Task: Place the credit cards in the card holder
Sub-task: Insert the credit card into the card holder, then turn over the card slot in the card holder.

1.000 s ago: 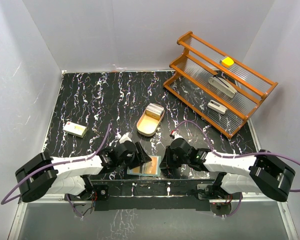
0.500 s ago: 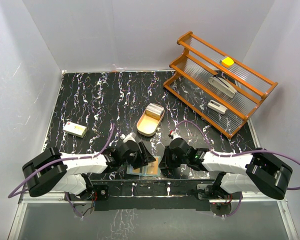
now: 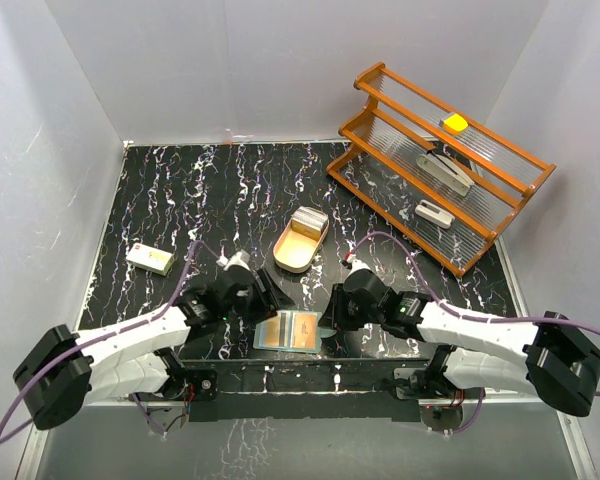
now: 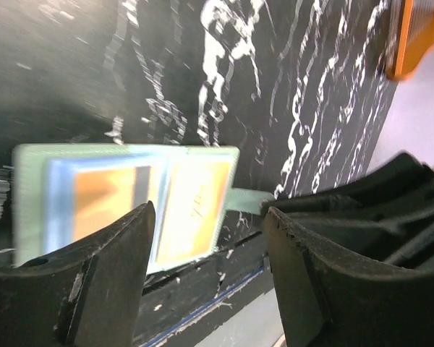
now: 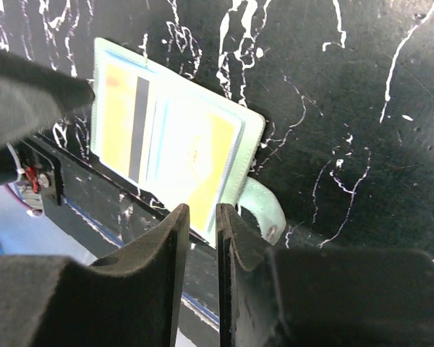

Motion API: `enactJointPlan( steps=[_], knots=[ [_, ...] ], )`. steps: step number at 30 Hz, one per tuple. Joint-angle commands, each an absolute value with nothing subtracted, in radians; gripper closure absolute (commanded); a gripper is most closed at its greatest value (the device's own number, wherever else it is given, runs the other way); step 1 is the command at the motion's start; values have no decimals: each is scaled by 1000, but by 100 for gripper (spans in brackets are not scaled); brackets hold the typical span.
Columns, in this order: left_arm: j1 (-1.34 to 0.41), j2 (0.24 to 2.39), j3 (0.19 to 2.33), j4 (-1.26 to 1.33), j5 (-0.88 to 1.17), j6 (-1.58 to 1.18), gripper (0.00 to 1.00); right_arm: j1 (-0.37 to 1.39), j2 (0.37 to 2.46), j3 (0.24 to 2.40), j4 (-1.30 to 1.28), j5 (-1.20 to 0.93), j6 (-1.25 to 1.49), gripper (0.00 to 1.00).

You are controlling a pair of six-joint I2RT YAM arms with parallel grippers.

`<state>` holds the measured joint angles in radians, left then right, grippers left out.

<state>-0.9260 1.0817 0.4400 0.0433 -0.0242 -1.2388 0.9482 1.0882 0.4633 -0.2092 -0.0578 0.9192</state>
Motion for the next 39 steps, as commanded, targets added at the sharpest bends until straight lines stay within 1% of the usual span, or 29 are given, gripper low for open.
enactJointPlan(
  steps=[1, 4, 7, 10, 14, 20, 23, 26, 33, 39],
  knots=[
    [-773, 994, 407, -80, 95, -1115, 39, 953, 1067, 530, -230, -26, 957, 79],
    [-701, 967, 415, -135, 168, -1025, 39, 953, 1101, 544, -206, -49, 992, 79],
    [-635, 983, 405, -154, 266, -972, 43, 952, 1151, 562, -167, -73, 1014, 77],
    [-602, 1002, 369, -95, 375, -964, 48, 958, 1201, 590, -149, -72, 1025, 76],
    [-594, 1014, 335, -42, 439, -978, 48, 965, 1266, 614, -96, -93, 1064, 74],
    [-591, 1000, 292, 5, 465, -1008, 48, 1011, 1373, 701, -73, -60, 1079, 74],
    [-591, 995, 282, -21, 451, -1006, 48, 1031, 1440, 764, -98, -52, 1057, 74],
    [-591, 981, 248, 4, 458, -1033, 49, 1052, 1489, 807, -135, -20, 1044, 75],
    [-591, 931, 155, 137, 496, -1139, 51, 1069, 1524, 808, -198, 7, 1054, 74],
    [-591, 909, 168, 99, 476, -1125, 52, 1078, 1544, 796, -151, 1, 1002, 75]
  ],
)
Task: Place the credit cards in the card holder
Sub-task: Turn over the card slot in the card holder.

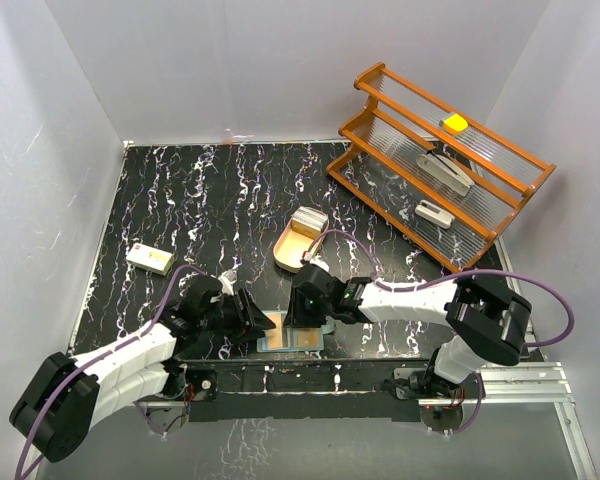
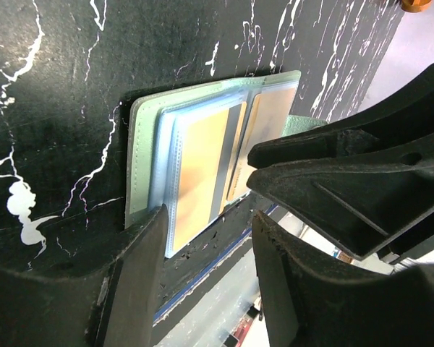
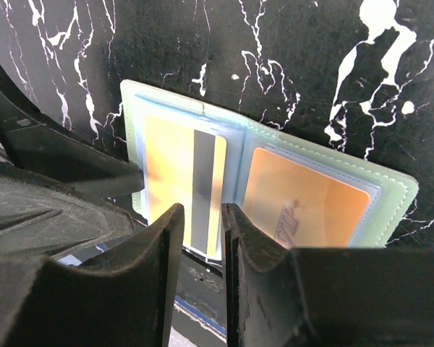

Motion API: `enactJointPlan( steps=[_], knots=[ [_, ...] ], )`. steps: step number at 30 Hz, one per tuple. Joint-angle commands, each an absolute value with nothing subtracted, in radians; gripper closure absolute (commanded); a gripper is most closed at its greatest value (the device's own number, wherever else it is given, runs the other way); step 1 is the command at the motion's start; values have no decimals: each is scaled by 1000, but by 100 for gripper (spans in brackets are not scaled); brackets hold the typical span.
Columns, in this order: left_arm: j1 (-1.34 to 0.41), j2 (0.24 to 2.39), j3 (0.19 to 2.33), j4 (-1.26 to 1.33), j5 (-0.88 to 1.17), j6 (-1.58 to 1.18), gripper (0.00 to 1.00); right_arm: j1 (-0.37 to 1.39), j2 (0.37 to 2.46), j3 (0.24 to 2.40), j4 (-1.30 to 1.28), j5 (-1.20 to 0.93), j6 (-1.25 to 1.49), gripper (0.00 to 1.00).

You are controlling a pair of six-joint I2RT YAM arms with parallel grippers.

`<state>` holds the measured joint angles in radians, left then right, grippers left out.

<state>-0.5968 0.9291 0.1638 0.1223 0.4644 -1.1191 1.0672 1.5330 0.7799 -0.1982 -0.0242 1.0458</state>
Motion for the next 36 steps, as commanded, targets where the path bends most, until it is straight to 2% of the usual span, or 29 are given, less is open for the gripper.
enactJointPlan(
  steps=[1, 8, 14, 22, 36],
  knots=[
    [-591, 907, 170, 93, 471, -1123, 52, 1080, 1558, 801, -157, 3, 994, 75],
    [-592, 871, 181, 74, 451, -1126, 53, 1088, 1616, 792, -177, 10, 981, 84],
    [-592, 868, 237, 5, 423, -1094, 51, 1097, 1626, 779, -186, 23, 988, 99],
    [-591, 879, 252, -14, 401, -1067, 48, 1101, 1645, 763, -164, 16, 1003, 100],
    [-591, 889, 195, 171, 470, -1121, 48, 1106, 1645, 737, -134, 14, 1011, 100]
  ],
)
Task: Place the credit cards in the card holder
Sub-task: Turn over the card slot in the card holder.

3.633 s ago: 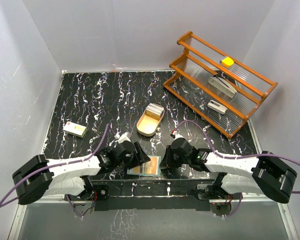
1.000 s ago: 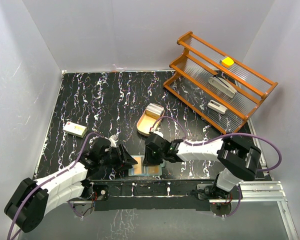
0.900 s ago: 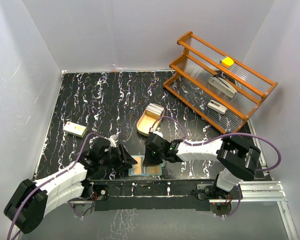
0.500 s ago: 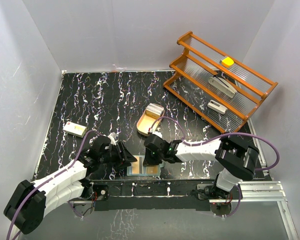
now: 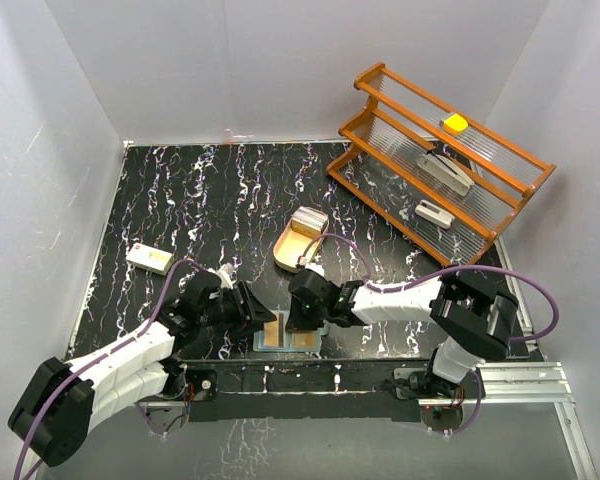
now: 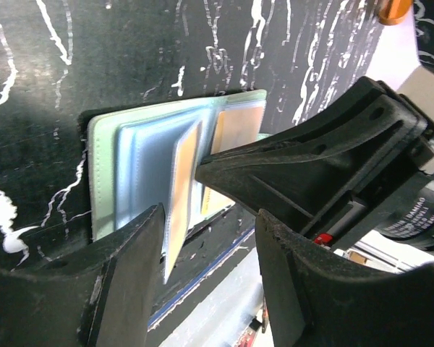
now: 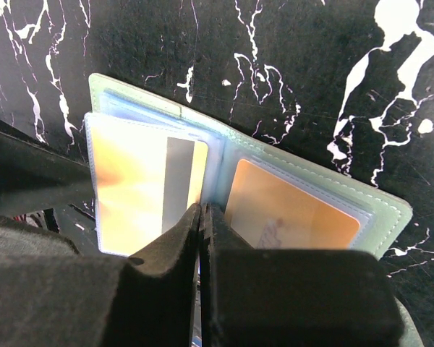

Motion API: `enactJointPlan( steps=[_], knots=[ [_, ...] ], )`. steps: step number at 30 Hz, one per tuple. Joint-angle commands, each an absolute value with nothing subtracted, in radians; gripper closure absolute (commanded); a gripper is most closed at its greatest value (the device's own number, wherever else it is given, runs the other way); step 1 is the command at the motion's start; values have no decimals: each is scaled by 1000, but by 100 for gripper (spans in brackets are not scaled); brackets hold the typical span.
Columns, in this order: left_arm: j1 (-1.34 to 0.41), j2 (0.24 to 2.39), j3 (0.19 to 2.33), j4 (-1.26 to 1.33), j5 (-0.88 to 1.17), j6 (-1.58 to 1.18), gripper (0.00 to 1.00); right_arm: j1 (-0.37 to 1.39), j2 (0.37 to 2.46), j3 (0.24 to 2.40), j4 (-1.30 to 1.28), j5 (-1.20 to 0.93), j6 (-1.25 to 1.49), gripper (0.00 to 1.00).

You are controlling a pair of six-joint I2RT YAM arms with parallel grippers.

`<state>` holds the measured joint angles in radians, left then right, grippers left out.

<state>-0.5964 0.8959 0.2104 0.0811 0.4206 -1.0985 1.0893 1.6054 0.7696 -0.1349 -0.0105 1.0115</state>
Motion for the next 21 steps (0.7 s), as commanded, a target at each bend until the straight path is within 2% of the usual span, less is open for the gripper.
enactJointPlan(
  steps=[1, 9, 15, 21],
  knots=[
    [-591, 889, 192, 193, 479, -1127, 48, 1107, 1645, 734, -129, 14, 1011, 100],
    [-592, 869, 169, 326, 538, -1203, 48, 1111, 1636, 742, -100, 18, 990, 100],
    [-592, 843, 156, 341, 540, -1244, 48, 1111, 1611, 766, -63, 31, 965, 93],
    [-594, 893, 163, 376, 546, -1239, 45, 1111, 1587, 772, -97, 50, 945, 92]
  ],
)
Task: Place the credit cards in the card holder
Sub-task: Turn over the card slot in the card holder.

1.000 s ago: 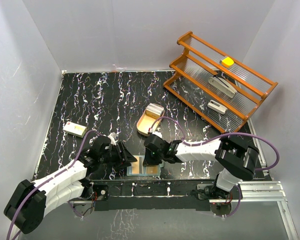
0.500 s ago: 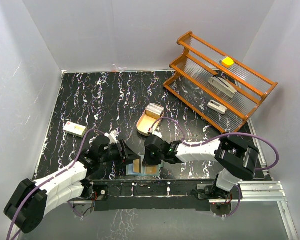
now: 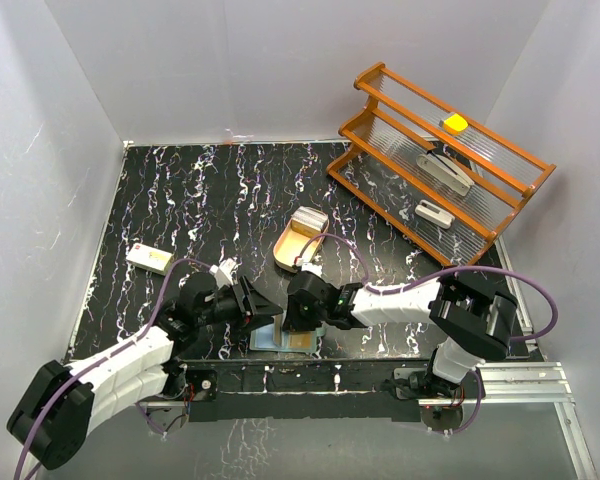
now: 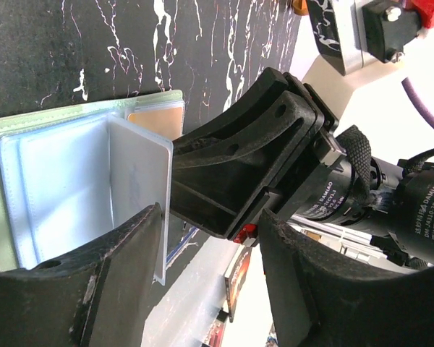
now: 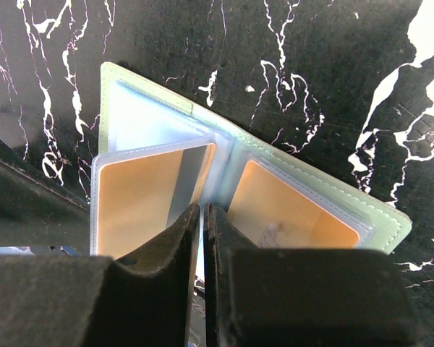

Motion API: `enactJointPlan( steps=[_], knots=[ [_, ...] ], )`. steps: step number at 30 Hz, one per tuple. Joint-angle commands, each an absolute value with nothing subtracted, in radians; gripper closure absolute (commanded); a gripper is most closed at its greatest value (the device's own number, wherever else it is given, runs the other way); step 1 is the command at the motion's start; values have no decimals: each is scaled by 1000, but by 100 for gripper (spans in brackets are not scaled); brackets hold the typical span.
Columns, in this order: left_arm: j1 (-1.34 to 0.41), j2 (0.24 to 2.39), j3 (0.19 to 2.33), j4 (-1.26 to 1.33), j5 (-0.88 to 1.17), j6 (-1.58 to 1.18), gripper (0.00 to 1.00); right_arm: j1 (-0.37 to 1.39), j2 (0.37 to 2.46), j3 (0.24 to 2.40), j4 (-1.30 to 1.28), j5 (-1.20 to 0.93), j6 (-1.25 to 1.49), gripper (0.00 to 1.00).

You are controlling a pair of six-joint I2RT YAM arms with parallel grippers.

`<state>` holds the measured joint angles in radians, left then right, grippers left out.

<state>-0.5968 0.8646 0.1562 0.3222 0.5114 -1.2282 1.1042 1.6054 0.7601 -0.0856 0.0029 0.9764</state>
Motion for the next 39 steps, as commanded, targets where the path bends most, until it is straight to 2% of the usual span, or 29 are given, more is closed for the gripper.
enactJointPlan(
  steps=[1, 13, 25, 39],
  knots=[
    [-594, 904, 167, 384, 549, -1241, 45, 1111, 1582, 771, -109, 55, 944, 92],
    [-602, 956, 180, 468, 541, -1264, 44, 1111, 1491, 793, -244, 193, 935, 89],
    [-692, 971, 180, 560, 483, -1325, 44, 1110, 1535, 811, -194, 141, 944, 90],
    [-794, 1096, 217, 633, 421, -1313, 44, 1111, 1320, 777, -379, 338, 943, 87]
  ],
)
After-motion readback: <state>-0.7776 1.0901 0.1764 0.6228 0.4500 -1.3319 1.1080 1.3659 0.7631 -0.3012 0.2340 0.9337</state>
